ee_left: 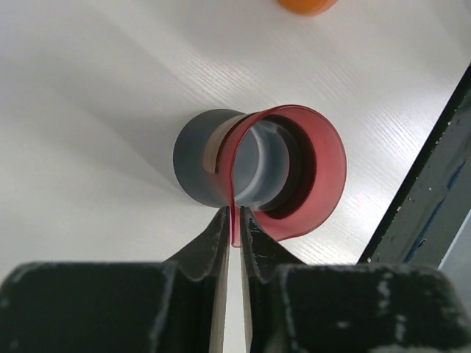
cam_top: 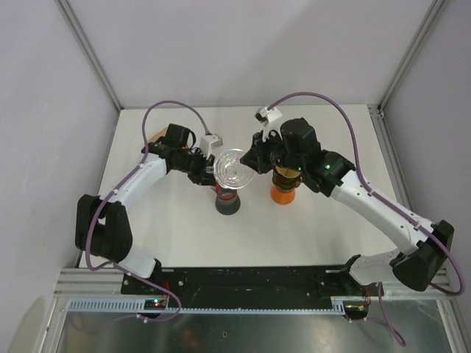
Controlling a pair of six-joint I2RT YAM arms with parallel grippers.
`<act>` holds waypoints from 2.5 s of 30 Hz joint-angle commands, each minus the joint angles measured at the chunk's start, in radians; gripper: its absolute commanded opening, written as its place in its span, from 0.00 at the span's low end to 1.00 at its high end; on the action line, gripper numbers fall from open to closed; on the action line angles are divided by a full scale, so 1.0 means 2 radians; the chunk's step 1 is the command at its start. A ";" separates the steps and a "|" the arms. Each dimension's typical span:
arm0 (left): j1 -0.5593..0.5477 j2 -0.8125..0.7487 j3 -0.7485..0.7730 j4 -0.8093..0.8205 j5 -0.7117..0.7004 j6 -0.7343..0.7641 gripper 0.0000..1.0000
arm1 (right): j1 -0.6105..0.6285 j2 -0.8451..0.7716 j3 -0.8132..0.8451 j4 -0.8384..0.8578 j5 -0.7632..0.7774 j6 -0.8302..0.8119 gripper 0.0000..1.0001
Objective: Place the coffee filter in the dripper
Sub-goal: Move the coffee server to the center of the board, then place the coffee dripper on the coffee server.
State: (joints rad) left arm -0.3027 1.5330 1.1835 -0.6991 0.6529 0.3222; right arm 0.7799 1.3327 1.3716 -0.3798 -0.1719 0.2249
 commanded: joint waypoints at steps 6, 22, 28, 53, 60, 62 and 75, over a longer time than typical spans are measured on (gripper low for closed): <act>0.011 -0.056 0.029 0.001 0.015 -0.015 0.67 | -0.013 0.043 0.048 -0.022 -0.040 0.040 0.00; 0.221 -0.070 0.035 0.003 -0.035 -0.029 0.82 | -0.021 0.202 0.153 -0.082 -0.083 0.033 0.00; 0.230 -0.078 0.020 0.005 -0.034 -0.020 0.82 | -0.027 0.226 0.171 -0.108 -0.086 0.028 0.00; 0.231 -0.069 0.012 0.013 -0.048 -0.018 0.82 | -0.039 0.218 0.168 -0.120 -0.097 0.025 0.41; 0.234 -0.053 -0.017 0.087 -0.063 -0.070 0.73 | -0.028 0.217 0.199 -0.130 -0.076 0.007 0.54; 0.234 -0.048 -0.018 0.100 -0.073 -0.042 0.71 | -0.023 0.211 0.209 -0.132 -0.063 -0.004 0.56; 0.218 0.009 0.049 0.131 -0.183 0.007 0.75 | 0.014 0.137 0.192 -0.090 -0.007 -0.056 0.61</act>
State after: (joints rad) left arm 0.1383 1.4754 1.1744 -0.5106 0.3809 0.4007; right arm 0.7853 1.6863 1.7512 -0.6277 -0.2291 0.1551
